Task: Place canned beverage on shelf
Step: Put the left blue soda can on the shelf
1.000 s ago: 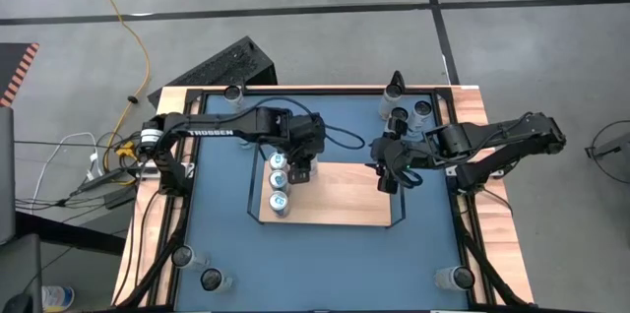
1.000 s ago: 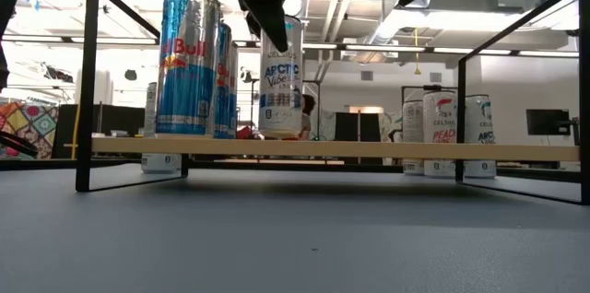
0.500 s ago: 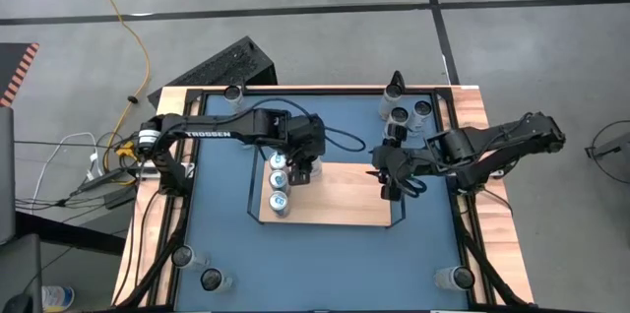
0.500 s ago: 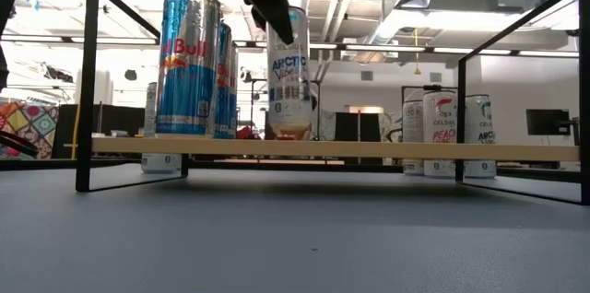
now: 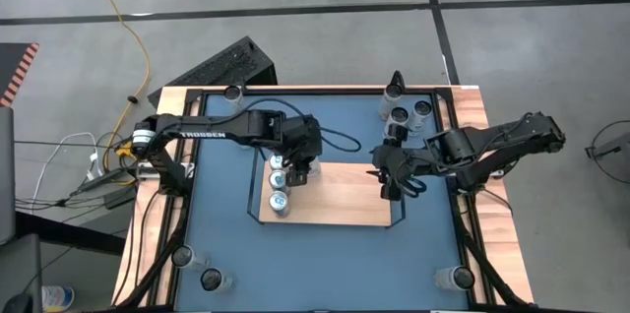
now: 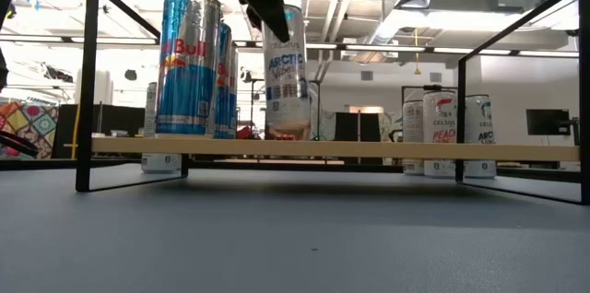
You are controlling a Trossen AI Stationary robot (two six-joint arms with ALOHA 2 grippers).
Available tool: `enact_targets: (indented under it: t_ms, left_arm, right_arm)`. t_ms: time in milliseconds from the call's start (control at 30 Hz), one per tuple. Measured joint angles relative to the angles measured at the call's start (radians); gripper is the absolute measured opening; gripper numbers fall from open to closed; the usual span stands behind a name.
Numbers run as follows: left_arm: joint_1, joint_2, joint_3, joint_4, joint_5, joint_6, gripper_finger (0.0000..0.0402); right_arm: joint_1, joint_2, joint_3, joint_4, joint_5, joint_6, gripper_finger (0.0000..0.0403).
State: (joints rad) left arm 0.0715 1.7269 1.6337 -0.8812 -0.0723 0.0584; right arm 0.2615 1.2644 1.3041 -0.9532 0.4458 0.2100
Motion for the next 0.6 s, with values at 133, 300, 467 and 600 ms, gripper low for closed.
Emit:
enact_targets:
  t_ms: [133,300,467,600]
  left_arm:
    - [0.006,-0.003,-0.001,0.001,0.008,0.022,0.0242]
    - [0.019,0.000,-0.001,-0.010,0.015,0.028,0.0242]
    - [0.031,0.006,-0.001,-0.009,0.016,0.023,0.0242]
    - [0.029,0.008,-0.008,0.010,0.013,0.023,0.0242]
  right_arm:
    - [0.000,0.000,0.000,0.005,0.000,0.003,0.0219]
    - [0.000,0.000,0.000,0.008,0.000,0.018,0.0219]
    - [0.000,0.000,0.000,0.006,0.000,0.026,0.0219]
    - [0.000,0.000,0.000,0.004,0.000,0.029,0.0219]
